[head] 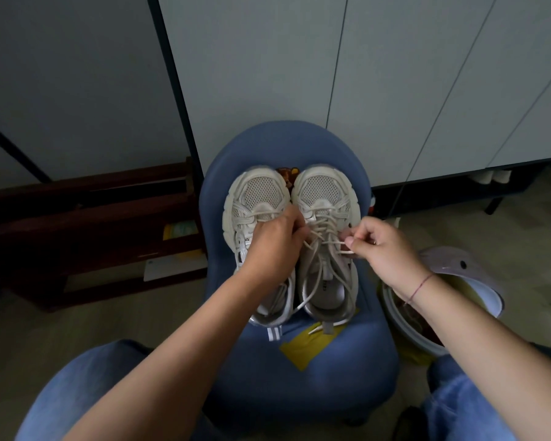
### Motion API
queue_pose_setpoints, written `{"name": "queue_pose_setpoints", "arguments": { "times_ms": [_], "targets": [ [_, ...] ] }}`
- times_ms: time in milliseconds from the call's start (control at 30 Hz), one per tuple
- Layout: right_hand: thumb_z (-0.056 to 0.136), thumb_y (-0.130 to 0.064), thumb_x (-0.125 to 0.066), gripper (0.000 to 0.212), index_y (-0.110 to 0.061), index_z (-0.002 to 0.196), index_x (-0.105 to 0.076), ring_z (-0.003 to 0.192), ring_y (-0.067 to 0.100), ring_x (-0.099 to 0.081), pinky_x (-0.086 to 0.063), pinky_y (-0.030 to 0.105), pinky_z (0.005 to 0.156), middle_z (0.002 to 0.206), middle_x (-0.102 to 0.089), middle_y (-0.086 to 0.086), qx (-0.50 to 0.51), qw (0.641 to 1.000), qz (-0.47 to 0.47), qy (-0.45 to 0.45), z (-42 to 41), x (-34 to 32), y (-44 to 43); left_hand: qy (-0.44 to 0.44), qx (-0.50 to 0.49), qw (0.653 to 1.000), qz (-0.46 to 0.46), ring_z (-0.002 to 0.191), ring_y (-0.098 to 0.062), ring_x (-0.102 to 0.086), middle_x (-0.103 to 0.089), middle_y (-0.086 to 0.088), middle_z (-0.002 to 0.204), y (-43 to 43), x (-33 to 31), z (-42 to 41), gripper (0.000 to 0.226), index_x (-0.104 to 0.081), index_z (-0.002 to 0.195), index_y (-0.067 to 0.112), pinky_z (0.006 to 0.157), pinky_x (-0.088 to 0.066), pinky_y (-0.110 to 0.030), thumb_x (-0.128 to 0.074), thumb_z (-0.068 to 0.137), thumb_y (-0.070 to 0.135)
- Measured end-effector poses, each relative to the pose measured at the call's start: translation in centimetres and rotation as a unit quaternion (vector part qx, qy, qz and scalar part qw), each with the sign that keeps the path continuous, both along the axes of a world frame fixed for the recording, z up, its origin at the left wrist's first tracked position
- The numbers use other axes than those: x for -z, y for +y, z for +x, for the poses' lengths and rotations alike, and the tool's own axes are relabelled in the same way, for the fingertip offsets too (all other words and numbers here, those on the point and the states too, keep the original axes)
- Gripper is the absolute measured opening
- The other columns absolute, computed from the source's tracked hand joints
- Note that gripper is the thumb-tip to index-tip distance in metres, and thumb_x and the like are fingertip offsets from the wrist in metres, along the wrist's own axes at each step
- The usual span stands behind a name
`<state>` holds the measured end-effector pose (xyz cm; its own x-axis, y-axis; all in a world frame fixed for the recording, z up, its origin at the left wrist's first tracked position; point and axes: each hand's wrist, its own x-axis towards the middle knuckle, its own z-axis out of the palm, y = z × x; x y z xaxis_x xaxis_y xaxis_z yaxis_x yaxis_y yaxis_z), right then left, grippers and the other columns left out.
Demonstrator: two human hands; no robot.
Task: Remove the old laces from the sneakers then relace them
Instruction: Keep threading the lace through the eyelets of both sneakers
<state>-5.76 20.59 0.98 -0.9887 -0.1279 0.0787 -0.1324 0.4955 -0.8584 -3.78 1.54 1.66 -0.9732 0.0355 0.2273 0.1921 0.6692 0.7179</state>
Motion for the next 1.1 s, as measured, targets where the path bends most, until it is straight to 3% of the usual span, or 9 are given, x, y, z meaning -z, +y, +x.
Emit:
{"name": "queue_pose_setpoints", "arguments": {
  "times_ms": [133, 333, 433, 567, 800, 1100],
  "targets": [
    [0.087, -0.018, -0.064, 0.016, -0.027, 0.076, -0.057, 0.084, 0.016, -0.063, -0.052, 0.036, 0.078, 0.083, -0.065, -0.005, -0.035, 0.996, 0.074, 0.046, 0.1, -0.5, -0.4, -0.002, 0.025, 1.000, -0.010, 0.079, -0.013, -0.062, -0.064, 0.011, 0.079, 0.0, -0.3, 0.0, 0.009, -0.065, 0.100, 0.022, 0.081, -0.050, -0.036, -0.066, 0.091, 0.022],
    [0.081, -0.022, -0.071, 0.020, -0.023, 0.068, -0.056, 0.068, 0.005, -0.051, -0.034, 0.016, 0.057, 0.070, -0.055, -0.013, -0.042, 0.980, 0.154, 0.119, 0.4, -0.9, -1.2, 0.031, 0.009, 0.999, -0.039, 0.077, -0.016, -0.064, -0.063, 0.012, 0.073, 0.1, -0.1, 0.0, 0.007, -0.068, 0.086, 0.019, 0.073, -0.048, -0.032, -0.066, 0.091, 0.023],
    [0.086, -0.024, -0.067, 0.021, -0.021, 0.069, -0.054, 0.068, 0.008, -0.054, -0.038, 0.022, 0.057, 0.071, -0.059, -0.007, -0.039, 0.986, 0.146, 0.076, 0.2, -0.8, -0.7, 0.006, 0.002, 1.000, -0.021, 0.076, -0.020, -0.062, -0.067, 0.001, 0.076, -0.2, 0.0, -0.1, 0.012, -0.059, 0.084, 0.017, 0.070, -0.049, -0.036, -0.061, 0.094, 0.023],
    [0.087, -0.023, -0.065, 0.026, -0.024, 0.067, -0.049, 0.073, 0.015, -0.058, -0.041, 0.030, 0.064, 0.077, -0.063, 0.000, -0.042, 0.989, 0.134, 0.051, 0.1, -0.8, -0.4, -0.012, 0.002, 1.000, -0.010, 0.067, -0.017, -0.055, -0.061, 0.002, 0.070, -0.2, -0.2, 0.2, 0.018, -0.050, 0.080, 0.019, 0.062, -0.042, -0.032, -0.058, 0.096, 0.018],
    [0.089, -0.022, -0.062, 0.027, -0.022, 0.067, -0.047, 0.074, 0.019, -0.056, -0.039, 0.029, 0.062, 0.077, -0.062, 0.004, -0.040, 0.991, 0.123, 0.023, -0.1, -0.8, -0.3, -0.018, 0.010, 1.000, -0.018, 0.069, -0.019, -0.056, -0.064, -0.003, 0.074, -0.3, -0.3, 0.1, 0.017, -0.049, 0.082, 0.017, 0.062, -0.042, -0.034, -0.054, 0.098, 0.018],
    [0.088, -0.020, -0.063, 0.024, -0.019, 0.068, -0.050, 0.083, 0.028, -0.061, -0.047, 0.041, 0.077, 0.081, -0.064, 0.012, -0.042, 0.994, 0.097, -0.006, -0.5, -0.7, 0.2, -0.016, -0.005, 1.000, -0.027, 0.062, -0.016, -0.048, -0.052, 0.004, 0.064, -0.4, -0.1, 0.0, 0.019, -0.045, 0.082, 0.019, 0.058, -0.031, -0.031, -0.053, 0.099, 0.020]
  ]
}}
